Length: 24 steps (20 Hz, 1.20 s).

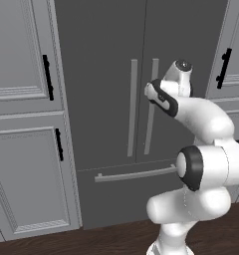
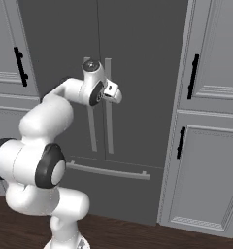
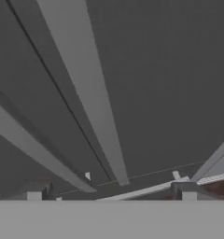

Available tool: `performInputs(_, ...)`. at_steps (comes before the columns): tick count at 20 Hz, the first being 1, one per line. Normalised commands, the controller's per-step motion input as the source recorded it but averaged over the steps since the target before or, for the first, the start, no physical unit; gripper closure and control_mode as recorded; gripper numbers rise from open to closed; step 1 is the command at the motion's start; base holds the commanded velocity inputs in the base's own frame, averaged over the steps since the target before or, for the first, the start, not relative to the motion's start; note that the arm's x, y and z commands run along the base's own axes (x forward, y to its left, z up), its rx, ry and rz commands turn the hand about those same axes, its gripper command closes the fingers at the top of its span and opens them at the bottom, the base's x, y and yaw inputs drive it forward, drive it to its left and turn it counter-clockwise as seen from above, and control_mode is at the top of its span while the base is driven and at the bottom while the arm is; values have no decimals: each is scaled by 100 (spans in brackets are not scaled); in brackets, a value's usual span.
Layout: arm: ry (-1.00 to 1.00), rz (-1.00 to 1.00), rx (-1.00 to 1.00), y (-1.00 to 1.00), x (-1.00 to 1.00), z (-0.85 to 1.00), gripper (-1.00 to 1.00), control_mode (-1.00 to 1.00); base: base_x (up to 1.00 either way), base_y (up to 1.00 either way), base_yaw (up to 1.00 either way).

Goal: Grab a lemon wedge from the fridge and one ice cube from the ice bowl, and put them in the glass of lemonade.

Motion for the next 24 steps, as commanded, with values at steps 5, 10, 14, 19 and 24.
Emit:
performInputs(5,0,0,-1,0,60,-22,-100,-100,0,0,0)
performInputs(10,0,0,-4,0,68,0,-100,-100,0,0,0)
performInputs(14,-1,0,-3,0,56,0,-100,-100,0,0,0)
performInputs(19,-2,0,0,-3,19,-1,-100,-100,0,0,0)
performInputs(24,-19,0,0,0,11,-25,-100,-100,0,0,0)
